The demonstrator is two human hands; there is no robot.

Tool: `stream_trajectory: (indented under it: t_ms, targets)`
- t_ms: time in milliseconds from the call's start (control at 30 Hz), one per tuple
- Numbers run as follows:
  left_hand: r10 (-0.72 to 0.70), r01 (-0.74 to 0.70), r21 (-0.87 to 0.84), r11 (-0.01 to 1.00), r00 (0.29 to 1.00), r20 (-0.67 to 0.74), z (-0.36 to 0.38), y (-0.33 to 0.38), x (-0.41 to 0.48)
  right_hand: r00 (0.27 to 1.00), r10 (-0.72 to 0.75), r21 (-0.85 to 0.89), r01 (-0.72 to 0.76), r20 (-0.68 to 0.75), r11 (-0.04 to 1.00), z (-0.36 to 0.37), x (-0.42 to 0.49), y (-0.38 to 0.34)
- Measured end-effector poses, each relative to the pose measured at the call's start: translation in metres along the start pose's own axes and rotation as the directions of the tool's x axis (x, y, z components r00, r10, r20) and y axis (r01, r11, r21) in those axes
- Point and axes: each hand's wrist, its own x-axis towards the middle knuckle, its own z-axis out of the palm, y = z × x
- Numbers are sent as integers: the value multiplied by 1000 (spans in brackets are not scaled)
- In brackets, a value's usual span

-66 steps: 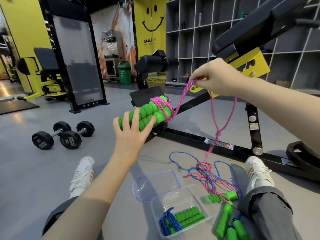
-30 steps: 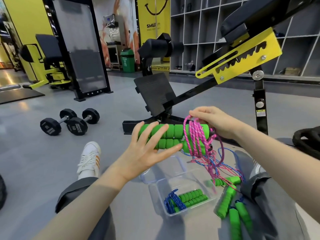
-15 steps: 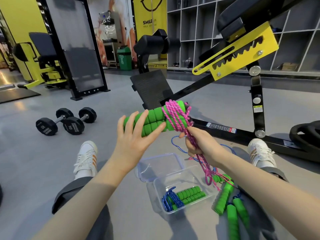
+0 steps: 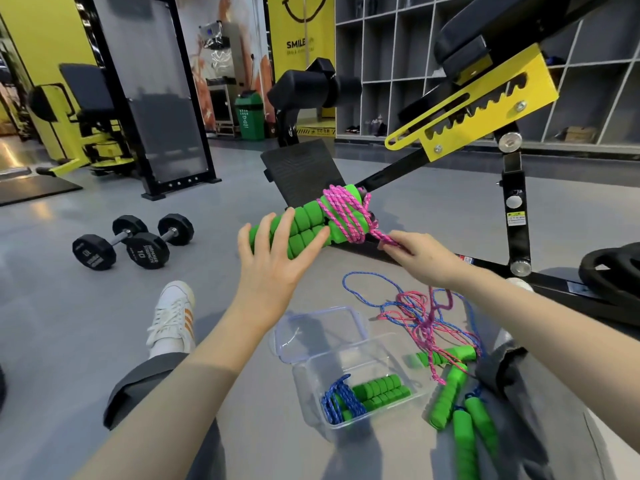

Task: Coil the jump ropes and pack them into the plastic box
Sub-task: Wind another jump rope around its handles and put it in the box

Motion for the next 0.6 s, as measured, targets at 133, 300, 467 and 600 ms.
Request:
stream_trajectory:
  t_ms: [133, 300, 467, 600]
  targets:
    - [31, -31, -3, 999, 999, 7, 5, 11, 2, 998, -36, -188, 26, -47, 982, -8, 10, 21]
    - [85, -82, -90, 993, 996, 40, 14, 45, 0, 999, 43, -174, -41, 6, 984, -7, 0, 60]
    - [76, -69, -159, 985, 996, 36, 34, 82, -1, 989, 90, -179, -68, 121, 982, 5, -22, 91]
    - [39, -36, -173, 984, 999, 14, 45, 102, 5, 980, 148, -134, -130, 135, 982, -4, -38, 98]
